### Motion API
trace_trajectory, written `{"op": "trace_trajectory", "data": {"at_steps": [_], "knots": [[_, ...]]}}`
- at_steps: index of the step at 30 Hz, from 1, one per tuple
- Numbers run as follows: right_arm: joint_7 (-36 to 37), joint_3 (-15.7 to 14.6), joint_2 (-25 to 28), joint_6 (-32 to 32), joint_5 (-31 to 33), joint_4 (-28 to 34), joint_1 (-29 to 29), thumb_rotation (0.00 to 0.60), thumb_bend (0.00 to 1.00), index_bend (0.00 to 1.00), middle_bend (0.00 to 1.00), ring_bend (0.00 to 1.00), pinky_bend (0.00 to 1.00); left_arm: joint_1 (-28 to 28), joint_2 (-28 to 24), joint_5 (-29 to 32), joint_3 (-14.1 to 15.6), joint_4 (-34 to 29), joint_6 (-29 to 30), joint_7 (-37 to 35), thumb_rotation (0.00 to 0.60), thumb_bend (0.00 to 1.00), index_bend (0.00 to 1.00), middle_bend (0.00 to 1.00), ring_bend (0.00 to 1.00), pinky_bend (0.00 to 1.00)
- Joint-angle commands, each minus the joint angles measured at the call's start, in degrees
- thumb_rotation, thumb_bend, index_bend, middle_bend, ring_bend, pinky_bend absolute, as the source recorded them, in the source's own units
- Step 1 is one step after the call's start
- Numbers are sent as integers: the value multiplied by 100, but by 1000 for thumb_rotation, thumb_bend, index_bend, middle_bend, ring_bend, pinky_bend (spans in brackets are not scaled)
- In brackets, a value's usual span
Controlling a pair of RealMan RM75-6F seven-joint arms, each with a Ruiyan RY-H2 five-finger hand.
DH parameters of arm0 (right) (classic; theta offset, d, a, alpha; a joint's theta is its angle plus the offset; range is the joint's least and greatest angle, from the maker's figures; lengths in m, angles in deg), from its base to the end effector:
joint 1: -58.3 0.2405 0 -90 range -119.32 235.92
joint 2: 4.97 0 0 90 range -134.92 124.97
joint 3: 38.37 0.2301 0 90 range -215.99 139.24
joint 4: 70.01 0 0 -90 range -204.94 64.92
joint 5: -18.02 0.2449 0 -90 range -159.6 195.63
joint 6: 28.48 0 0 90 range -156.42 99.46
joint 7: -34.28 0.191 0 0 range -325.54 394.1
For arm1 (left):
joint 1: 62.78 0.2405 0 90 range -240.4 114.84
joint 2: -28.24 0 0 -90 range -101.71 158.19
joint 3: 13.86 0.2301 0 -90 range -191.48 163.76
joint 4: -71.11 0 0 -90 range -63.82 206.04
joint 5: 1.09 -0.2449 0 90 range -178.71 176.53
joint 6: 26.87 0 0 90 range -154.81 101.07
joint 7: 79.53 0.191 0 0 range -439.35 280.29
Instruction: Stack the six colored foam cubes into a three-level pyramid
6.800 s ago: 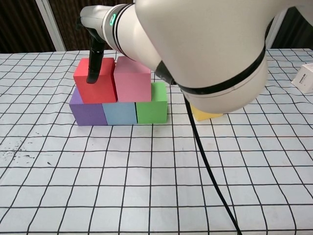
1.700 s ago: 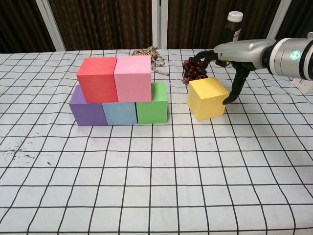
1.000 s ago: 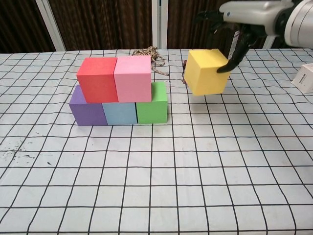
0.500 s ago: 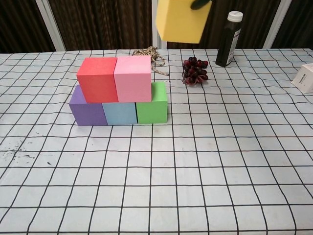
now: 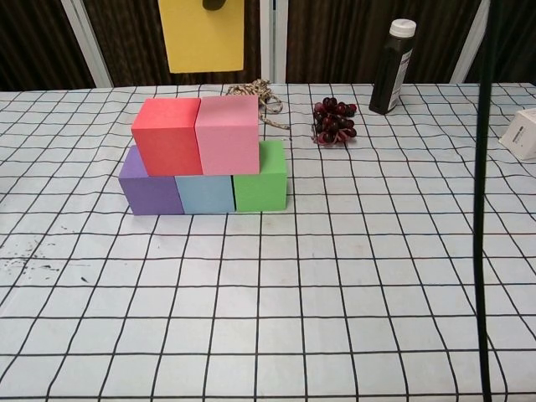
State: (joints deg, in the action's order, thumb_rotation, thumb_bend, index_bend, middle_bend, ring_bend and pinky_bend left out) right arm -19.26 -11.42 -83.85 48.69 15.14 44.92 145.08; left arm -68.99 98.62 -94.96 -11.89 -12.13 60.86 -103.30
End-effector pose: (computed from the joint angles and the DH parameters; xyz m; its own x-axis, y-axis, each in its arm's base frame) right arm 0.1432 -0.3385 0.0018 0.4911 -0.1944 0.8491 -0.8278 -0.4077 0.3854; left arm -0.2980 0.2151 0.0798 0.0574 0.0905 0.9942 0.9887 -0.1436 -0.0441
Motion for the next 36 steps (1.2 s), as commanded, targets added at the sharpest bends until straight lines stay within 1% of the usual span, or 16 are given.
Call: {"op": "trace_trajectory", "data": {"at_steps": [1, 6, 12, 23, 27, 36], "knots": [[-399, 235, -337, 263, 521, -242, 352, 600, 102, 0, 607, 220, 0, 0, -12, 10, 2, -4, -6, -22, 600, 0, 26, 76, 0, 0], [-637, 335, -657, 379, 858, -600, 599, 600, 103, 0, 606, 221, 0, 2, -25, 19, 20, 21, -27, -92, 600, 0, 26, 76, 0, 0], [-764, 404, -904, 376, 982, -931, 700, 600, 103, 0, 604, 221, 0, -2, -29, 31, 26, 57, -46, -166, 600, 0, 26, 76, 0, 0], [-1038, 586, -1190, 706, 1089, -1026, 857, 600, 103, 0, 605, 221, 0, -23, -13, 23, 46, 93, -90, -224, 600, 0, 26, 76, 0, 0], [-1095, 709, -1256, 647, 1232, -1076, 851, 600, 103, 0, 604, 221, 0, -29, -30, 5, 62, 118, -98, -276, 600, 0, 26, 76, 0, 0], [-1270, 701, -1445, 710, 1247, -1288, 867, 600, 104, 0, 605, 221, 0, -8, -6, 20, 73, 206, -77, -374, 600, 0, 26, 76, 0, 0]]}}
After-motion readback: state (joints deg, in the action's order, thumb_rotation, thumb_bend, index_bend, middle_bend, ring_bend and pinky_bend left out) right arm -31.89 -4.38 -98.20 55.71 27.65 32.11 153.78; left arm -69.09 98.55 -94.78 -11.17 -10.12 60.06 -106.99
